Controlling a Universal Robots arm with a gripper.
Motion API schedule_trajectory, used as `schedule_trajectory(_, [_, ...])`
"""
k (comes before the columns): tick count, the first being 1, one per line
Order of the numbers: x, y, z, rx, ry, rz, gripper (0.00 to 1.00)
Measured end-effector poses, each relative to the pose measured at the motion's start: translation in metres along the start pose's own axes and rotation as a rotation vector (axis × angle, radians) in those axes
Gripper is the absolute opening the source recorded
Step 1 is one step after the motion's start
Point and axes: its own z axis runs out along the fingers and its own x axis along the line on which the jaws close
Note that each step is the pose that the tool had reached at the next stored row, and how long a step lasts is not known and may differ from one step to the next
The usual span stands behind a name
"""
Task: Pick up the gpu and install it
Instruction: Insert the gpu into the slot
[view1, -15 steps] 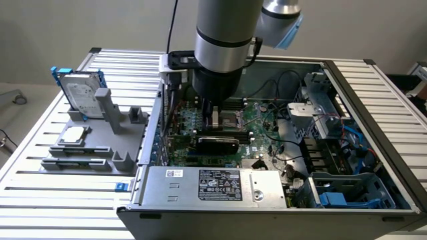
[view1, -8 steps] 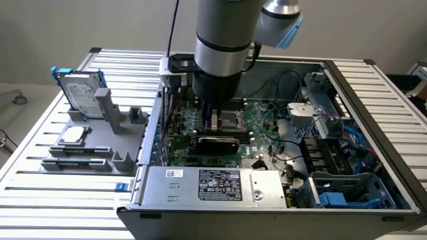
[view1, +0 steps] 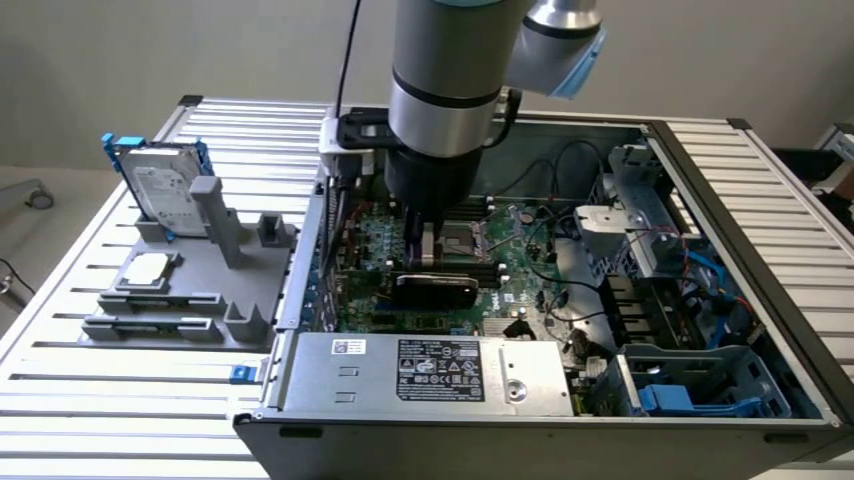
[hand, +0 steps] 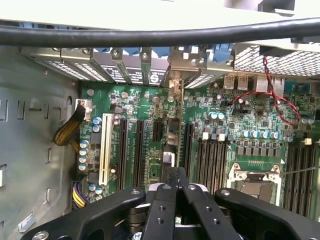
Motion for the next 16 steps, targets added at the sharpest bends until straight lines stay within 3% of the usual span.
schedule_trajectory(4, [0.0001, -0.0001, 0.0012, -0.0002, 0.0032, 0.002, 0.11])
schedule_trajectory(16, [-0.0042, -0.0007, 0.0060, 0.0007, 0.0021, 0.013, 0.11])
